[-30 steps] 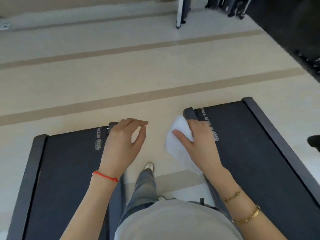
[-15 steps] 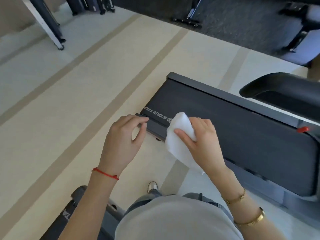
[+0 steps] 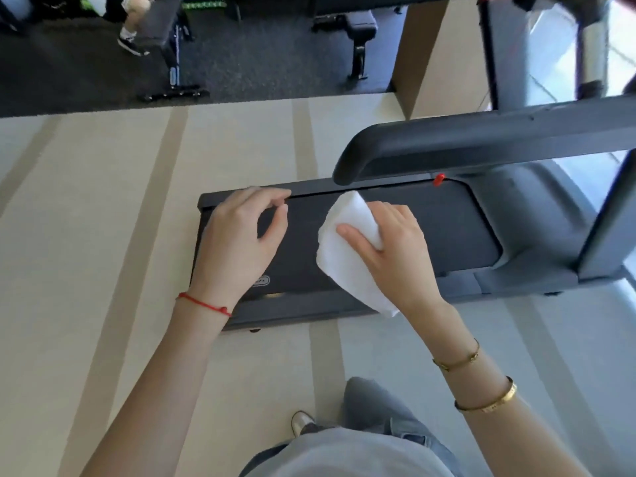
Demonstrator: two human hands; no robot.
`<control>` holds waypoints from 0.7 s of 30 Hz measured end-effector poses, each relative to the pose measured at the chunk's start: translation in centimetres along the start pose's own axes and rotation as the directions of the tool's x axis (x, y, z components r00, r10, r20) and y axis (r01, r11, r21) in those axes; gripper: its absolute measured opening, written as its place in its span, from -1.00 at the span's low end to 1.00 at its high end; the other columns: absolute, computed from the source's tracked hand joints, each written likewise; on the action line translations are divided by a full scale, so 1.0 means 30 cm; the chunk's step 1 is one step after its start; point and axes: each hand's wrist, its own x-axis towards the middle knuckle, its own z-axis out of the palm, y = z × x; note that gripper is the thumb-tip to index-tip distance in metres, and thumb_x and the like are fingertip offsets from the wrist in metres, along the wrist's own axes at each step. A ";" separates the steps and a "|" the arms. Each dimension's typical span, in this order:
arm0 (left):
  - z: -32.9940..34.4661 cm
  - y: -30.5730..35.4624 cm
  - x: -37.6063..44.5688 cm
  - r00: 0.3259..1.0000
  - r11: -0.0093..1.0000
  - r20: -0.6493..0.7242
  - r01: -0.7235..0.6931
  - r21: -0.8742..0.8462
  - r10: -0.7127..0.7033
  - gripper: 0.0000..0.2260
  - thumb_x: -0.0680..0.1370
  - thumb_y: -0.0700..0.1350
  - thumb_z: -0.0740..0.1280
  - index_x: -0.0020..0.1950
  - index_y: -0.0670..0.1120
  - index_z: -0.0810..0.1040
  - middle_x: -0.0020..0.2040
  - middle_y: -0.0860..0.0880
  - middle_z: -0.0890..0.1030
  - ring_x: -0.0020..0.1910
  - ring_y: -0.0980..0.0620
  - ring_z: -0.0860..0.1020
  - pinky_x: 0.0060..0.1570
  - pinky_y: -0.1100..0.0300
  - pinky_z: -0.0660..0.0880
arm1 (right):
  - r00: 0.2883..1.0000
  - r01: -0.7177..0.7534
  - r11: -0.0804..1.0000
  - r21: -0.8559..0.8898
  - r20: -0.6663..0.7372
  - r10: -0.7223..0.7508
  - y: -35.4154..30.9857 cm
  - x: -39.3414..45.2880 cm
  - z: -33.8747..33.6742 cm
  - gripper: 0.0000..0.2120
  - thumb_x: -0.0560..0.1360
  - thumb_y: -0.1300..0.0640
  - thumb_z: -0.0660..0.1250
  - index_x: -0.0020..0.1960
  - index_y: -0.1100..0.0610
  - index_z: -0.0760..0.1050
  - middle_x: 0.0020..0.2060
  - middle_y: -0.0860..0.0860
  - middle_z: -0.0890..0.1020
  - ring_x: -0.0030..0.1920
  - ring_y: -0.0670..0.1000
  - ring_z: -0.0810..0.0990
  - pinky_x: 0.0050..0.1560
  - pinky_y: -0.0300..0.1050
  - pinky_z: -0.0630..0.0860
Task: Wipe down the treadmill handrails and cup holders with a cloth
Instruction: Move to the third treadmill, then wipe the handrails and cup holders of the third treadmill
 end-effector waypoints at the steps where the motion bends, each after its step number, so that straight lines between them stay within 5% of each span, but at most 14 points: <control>1: 0.018 0.013 0.036 1.000 0.999 0.008 -0.029 -0.019 0.029 -0.81 0.60 -0.17 0.30 0.17 -0.12 0.63 0.03 0.03 0.66 0.06 0.03 0.60 0.13 0.09 0.51 | 0.999 -0.017 1.000 -0.006 -0.033 0.017 0.012 0.012 -0.025 -0.58 0.52 -0.26 0.17 0.02 0.09 0.50 -0.09 -0.09 0.58 0.02 -0.01 0.44 0.04 -0.09 0.40; 9: 0.243 0.149 0.303 0.981 0.981 0.073 -0.176 -0.084 0.182 -0.78 0.61 -0.14 0.28 0.22 -0.09 0.60 0.08 0.03 0.64 0.10 0.04 0.58 0.18 0.12 0.49 | 0.943 -0.092 0.996 0.019 -0.320 0.093 0.174 0.117 -0.266 -0.76 0.54 -0.20 0.23 -0.09 -0.03 0.38 -0.13 -0.19 0.53 0.00 -0.09 0.43 -0.07 -0.40 0.31; 14: 0.417 0.263 0.436 0.973 0.978 0.110 -0.193 -0.083 0.202 -0.77 0.60 -0.14 0.27 0.23 -0.10 0.59 0.09 0.01 0.64 0.11 0.01 0.58 0.17 0.02 0.51 | 0.905 -0.079 0.997 -0.008 -0.419 0.068 0.312 0.225 -0.411 -0.62 0.56 -0.14 0.25 -0.03 0.21 0.48 -0.05 -0.05 0.60 0.13 -0.01 0.46 0.01 -0.23 0.39; 21: 0.620 0.401 0.599 0.979 0.985 0.115 -0.159 -0.067 0.165 -0.77 0.62 -0.12 0.27 0.23 -0.10 0.60 0.13 0.02 0.64 0.14 0.01 0.58 0.20 -0.04 0.51 | 0.822 0.094 0.993 -0.065 -0.559 -0.114 0.539 0.414 -0.612 -0.64 0.58 -0.18 0.20 0.01 0.13 0.47 -0.02 -0.19 0.51 0.14 -0.05 0.46 0.02 -0.21 0.45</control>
